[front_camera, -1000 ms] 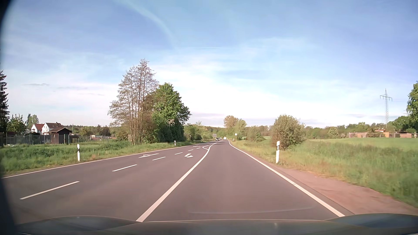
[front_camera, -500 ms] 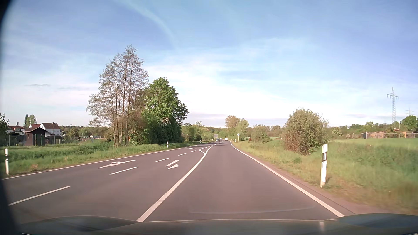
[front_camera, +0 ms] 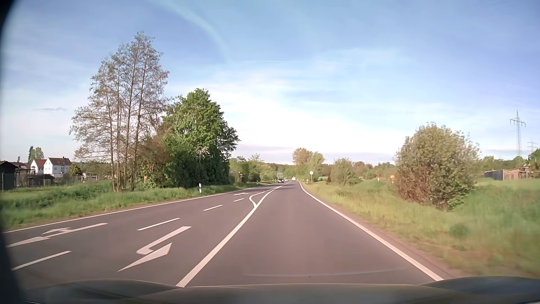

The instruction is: Follow the waypoints while adhering to traffic rules and regulations

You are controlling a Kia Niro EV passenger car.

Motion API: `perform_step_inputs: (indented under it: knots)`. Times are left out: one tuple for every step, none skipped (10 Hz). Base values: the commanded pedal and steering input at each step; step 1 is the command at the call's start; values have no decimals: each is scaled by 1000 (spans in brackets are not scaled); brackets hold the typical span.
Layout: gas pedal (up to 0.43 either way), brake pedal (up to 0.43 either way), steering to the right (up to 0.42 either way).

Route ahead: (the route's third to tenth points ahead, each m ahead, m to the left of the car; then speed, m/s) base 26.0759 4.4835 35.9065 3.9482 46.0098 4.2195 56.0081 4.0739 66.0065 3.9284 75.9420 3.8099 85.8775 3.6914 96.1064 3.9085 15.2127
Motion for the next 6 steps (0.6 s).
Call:
perform_step_inputs:
  knots:
    - [441, 0, -4]
    - [441, 0, -3]
    - [441, 0, -3]
    - [441, 0, -3]
    - [441, 0, -3]
    - [441, 0, -3]
